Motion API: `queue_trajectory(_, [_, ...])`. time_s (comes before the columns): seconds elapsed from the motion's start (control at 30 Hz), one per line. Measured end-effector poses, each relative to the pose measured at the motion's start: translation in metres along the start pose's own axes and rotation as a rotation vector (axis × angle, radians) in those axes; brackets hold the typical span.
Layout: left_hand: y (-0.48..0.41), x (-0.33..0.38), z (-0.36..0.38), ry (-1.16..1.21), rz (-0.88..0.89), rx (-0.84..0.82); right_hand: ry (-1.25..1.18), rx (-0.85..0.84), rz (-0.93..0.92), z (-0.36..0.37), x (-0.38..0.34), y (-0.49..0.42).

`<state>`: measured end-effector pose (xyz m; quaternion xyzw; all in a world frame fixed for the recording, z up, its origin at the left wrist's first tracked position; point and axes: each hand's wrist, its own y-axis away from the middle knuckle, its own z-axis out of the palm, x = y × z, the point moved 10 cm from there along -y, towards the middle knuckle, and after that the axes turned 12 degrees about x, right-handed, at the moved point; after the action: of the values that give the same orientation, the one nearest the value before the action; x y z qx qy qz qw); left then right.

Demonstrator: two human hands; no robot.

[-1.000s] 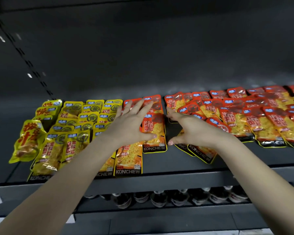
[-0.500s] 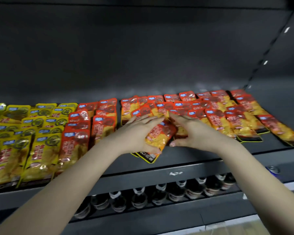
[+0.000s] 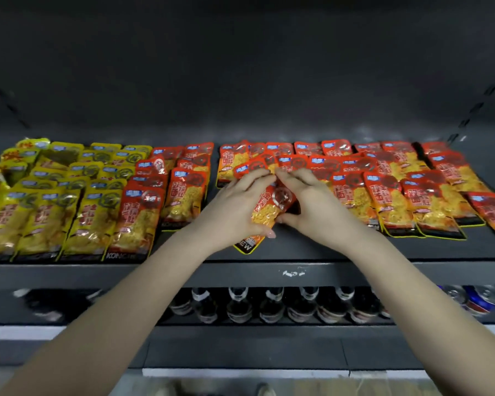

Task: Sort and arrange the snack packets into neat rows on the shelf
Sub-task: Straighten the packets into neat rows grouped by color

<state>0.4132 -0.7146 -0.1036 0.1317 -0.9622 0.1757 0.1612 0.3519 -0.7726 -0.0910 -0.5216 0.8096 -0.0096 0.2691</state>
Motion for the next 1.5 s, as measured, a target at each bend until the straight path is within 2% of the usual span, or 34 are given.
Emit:
queue_trajectory(0.17, [0.015, -0.03, -0.033, -0.052, -0.033, 0.063, -0.054, 0.008, -0.088, 0.015, -0.033, -0.012])
queue_trajectory(0.43, [0.046, -0.093, -0.077, -0.141, -0.089, 0.086, -0.167, 0.0, -0.109, 0.049, -0.089, -0.039])
queue_trajectory(0.6, [0.054, -0.117, -0.087, -0.148, -0.11, 0.083, -0.206, 0.019, -0.071, 0.064, -0.104, -0.053])
queue_trajectory(0.77, [0.063, -0.141, -0.079, -0.17, -0.139, 0.012, -0.19, 0.008, -0.038, 0.08, -0.112, -0.054])
queue_trajectory(1.17, [0.068, -0.15, -0.063, -0.205, -0.044, -0.039, -0.138, 0.214, 0.108, 0.088, -0.109, -0.032])
queue_trajectory(1.5, [0.078, -0.143, -0.064, -0.306, 0.082, 0.072, 0.068, 0.277, 0.077, 0.096, -0.112, -0.019])
